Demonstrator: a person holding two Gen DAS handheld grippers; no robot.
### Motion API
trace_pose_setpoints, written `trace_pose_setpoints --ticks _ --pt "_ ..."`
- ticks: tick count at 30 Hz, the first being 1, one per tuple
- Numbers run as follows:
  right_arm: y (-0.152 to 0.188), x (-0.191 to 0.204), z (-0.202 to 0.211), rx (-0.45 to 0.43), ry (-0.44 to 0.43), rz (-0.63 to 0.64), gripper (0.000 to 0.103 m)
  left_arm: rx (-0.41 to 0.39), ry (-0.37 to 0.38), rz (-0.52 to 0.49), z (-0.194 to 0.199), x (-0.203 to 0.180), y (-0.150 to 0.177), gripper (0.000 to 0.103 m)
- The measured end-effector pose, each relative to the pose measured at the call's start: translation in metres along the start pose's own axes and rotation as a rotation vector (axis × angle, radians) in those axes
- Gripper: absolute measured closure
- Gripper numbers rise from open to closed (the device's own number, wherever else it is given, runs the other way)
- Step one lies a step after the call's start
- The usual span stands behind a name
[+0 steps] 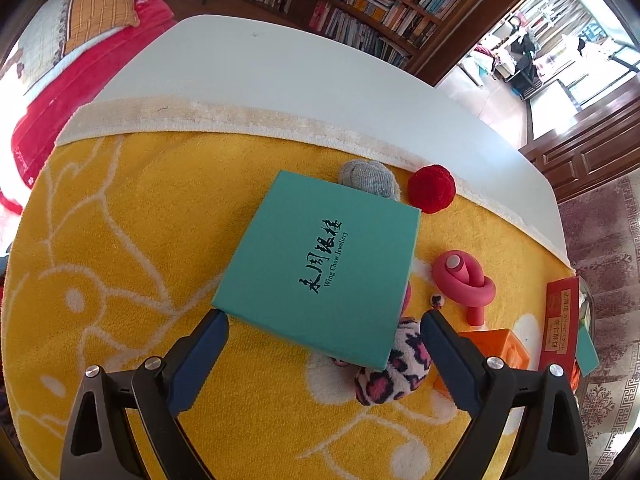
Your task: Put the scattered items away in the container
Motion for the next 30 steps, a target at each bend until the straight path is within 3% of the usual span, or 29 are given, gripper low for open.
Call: trace_pose_setpoints --ticks 9,13,18,25,26,28,30 --pt "-0.003 -0.001 -0.003 0.005 0.003 -0.001 0.033 0.025 0.017 0.012 -0.008 0.008 -0.002 0.006" --pt "-0.014 0.007 -0.006 -0.002 -0.011 0.014 0.033 0.027 0.049 0.011 -0.001 0.01 -0.003 0.03" --pt "-0.026 0.017 -0.014 0.002 -0.048 0.011 0.033 0.019 0.07 -0.019 0.01 0.01 -0.002 0.044" --pt "-0.033 0.028 -0.022 0.005 -0.066 0.011 0.031 0.022 0.104 0.001 0.022 0.026 -0.001 0.043" --pt "-0.033 0.029 -0.023 0.007 -0.066 0.011 0.03 0.02 0.112 0.005 0.026 0.026 0.0 0.04" --pt "-0.031 0.03 -0.025 0.013 -0.068 0.01 0.03 -0.001 0.127 -0.005 0.033 0.028 -0.004 0.015" --pt "-0.03 0.03 -0.026 0.017 -0.069 0.007 0.03 -0.025 0.134 -0.047 0.038 0.025 -0.007 0.014"
Point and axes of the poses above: each gripper's, at about its wrist camera, not at the fingertips, and z roughly against the way its jaws point, x to its left, y to its underside, the point moved 8 cm from there along -z, roughly the way its jaws point, and after that the axes turned 11 degrees about z, right-handed, at the moved point
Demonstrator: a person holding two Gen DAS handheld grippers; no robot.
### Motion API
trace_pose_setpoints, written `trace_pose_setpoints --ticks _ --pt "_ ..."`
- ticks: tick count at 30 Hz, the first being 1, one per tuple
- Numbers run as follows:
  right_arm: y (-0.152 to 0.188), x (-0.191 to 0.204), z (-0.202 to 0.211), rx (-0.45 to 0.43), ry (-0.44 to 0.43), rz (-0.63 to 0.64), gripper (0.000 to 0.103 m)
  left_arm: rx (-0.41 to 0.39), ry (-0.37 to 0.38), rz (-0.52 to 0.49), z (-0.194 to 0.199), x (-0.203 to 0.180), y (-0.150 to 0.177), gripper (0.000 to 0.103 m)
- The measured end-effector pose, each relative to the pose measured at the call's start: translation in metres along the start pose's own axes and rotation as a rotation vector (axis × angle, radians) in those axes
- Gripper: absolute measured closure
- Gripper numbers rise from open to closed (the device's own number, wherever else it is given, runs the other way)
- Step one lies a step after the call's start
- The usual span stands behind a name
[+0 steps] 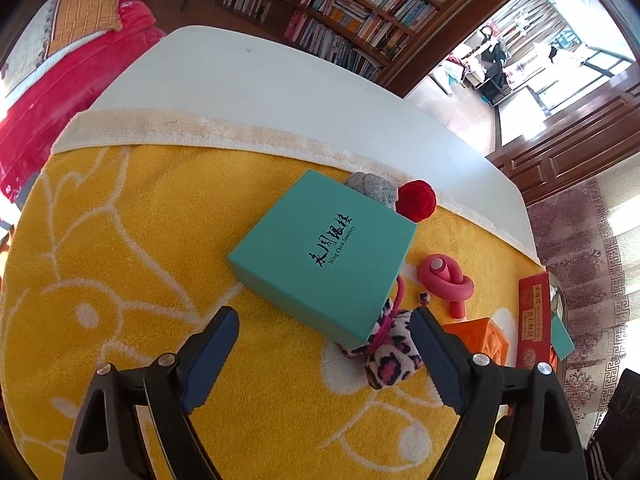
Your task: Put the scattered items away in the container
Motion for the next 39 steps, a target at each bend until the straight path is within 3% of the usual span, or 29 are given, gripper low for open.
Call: trace_pose_setpoints --ticks 8,17,27,39 --pt "0.003 -0.003 0.001 0.001 0.008 -0.016 0.03 -0.001 -0.044 -0.225 -0.017 -0.019 -0.013 0.006" --pt "0.005 -0.011 -0.001 0.01 0.026 -0.029 0.03 0.057 -0.023 -0.311 -0.042 -0.017 -0.025 0.002" --pt "-0.002 -0.013 -0.005 0.012 0.026 -0.032 0.03 0.072 -0.022 -0.272 -0.054 -0.01 -0.024 0.002" --pt "-0.018 0.003 -0.017 0.015 -0.01 -0.018 0.03 0.038 0.012 -0.208 -0.034 -0.014 -0.017 0.009"
Point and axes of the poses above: each gripper's, at about its wrist camera, not at the fingertips, and z roughly against the way its jaws point, x to its left, y to its underside, the point moved 8 cm from there along -z, roughly the way its jaws point, and after that the axes turned 11 degrees about z, right-handed, at the moved point
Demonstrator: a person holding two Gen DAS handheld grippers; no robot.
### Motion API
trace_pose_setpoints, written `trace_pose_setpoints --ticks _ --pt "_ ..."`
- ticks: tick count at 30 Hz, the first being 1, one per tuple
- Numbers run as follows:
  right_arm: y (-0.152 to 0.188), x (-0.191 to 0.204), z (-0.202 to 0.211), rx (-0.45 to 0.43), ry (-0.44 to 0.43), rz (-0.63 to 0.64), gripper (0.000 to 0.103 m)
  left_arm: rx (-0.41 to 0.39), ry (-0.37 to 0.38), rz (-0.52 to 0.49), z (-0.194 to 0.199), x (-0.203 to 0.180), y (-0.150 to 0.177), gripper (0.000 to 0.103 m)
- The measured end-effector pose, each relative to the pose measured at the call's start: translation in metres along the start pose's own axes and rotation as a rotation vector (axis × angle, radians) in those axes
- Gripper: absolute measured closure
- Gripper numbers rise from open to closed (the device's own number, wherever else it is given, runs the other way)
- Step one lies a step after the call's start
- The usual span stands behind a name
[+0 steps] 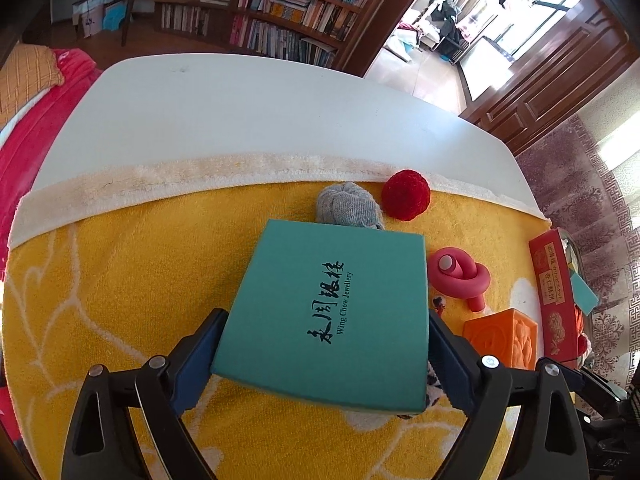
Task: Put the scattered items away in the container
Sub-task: 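Lift the teal gift box with the left tool while the right tool grasps the orange block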
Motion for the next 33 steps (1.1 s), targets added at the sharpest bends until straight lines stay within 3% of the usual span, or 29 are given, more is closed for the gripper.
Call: trace_pose_setpoints --ticks 7,19,27,33 --pt "-0.007 0.001 -0.017 0.032 -0.001 -0.021 0.03 -0.016 0.003 -0.009 0.015 -0.003 0.01 0.015" --pt "-0.014 -0.012 -0.043 0.092 0.081 -0.05 0.026 0.032 -0.008 0.063 -0.011 0.005 0.009 0.014" --pt "-0.003 -0.004 -0.037 0.093 0.128 0.061 0.042 0.023 -0.028 0.076 -0.014 0.007 0.008 0.015" --pt "0.009 -0.004 -0.018 0.069 0.114 0.069 0.045 -0.011 -0.022 0.118 -0.001 0.005 0.011 0.015"
Point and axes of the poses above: each gripper's, at about its wrist camera, not at the fingertips, and z roughly against the way its jaws point, x to its left, y to its underside, the point moved 8 cm from there along -z, roughly the way its jaws point, and after that the axes turned 11 degrees about z, right-handed, at the moved point
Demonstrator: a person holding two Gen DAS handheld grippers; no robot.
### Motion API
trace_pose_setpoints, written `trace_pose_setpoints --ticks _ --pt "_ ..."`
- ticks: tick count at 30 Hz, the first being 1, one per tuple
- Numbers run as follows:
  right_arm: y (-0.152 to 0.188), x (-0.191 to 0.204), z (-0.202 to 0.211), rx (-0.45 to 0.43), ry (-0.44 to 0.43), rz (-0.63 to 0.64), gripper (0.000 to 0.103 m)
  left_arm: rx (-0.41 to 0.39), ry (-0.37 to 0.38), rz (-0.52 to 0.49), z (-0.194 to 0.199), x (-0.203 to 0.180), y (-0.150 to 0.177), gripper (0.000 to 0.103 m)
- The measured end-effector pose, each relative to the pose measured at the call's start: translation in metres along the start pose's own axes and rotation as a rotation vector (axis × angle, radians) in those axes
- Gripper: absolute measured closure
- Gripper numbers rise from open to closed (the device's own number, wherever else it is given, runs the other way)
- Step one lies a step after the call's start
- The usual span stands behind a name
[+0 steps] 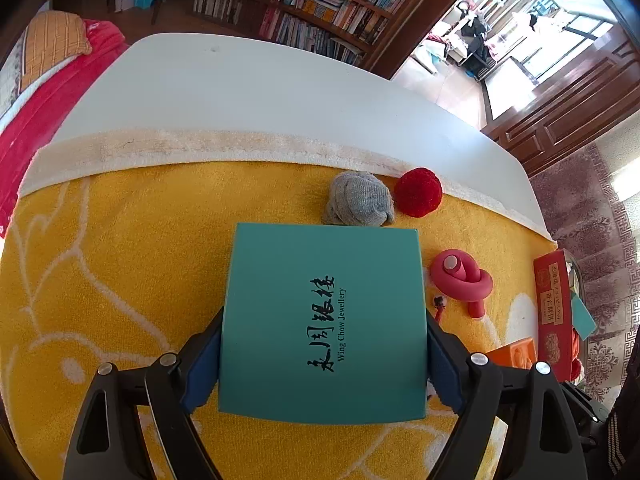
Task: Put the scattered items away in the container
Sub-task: 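Lift the teal gift box with the left tool while the right tool grasps the orange block, then carry the gift box and orange block into the red tin and open both tools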
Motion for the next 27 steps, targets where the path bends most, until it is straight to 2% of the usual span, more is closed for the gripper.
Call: trace_pose_setpoints --ticks 7,12,20,27 --pt "0.01 -0.007 0.028 -0.044 -0.025 -0.023 0.045 -0.049 0.027 0.011 0.032 -0.011 0.006 0.015" --pt "0.009 -0.017 0.048 -0.083 -0.041 -0.034 0.045 -0.081 0.04 -0.033 0.05 -0.036 0.017 0.015" --pt "0.025 -0.05 0.08 -0.135 -0.053 -0.062 0.045 -0.101 0.077 -0.112 0.067 -0.097 0.045 0.015" --pt "0.049 -0.094 0.109 -0.166 -0.047 -0.104 0.045 -0.095 0.097 -0.229 0.075 -0.163 0.081 0.015"
Point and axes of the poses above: each gripper's, at about its wrist camera, not at the fingertips, and z roughly against the way its jaws point, x to its left, y to its underside, the point moved 8 cm from there along -z, roughly the way its jaws point, and after that the axes turned 11 degrees about z, right-handed, at the moved point
